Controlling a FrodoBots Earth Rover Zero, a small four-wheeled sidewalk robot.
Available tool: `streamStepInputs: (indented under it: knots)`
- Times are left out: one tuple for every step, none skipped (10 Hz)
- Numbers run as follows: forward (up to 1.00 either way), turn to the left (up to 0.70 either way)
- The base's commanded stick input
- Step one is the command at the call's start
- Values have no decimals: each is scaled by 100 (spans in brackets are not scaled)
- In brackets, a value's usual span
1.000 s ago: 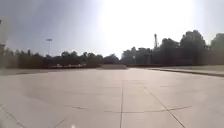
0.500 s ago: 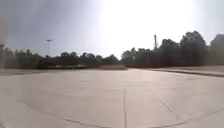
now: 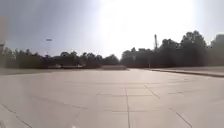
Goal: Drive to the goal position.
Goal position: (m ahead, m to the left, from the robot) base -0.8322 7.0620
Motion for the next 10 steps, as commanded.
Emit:
streamStepInputs:
  knots:
    - [70,3]
    - [70,3]
    - [70,2]
    - [70,2]
    - [70,3]
    - [70,2]
    - [70,1]
    - [70,0]
    - [70,0]
    - [70,0]
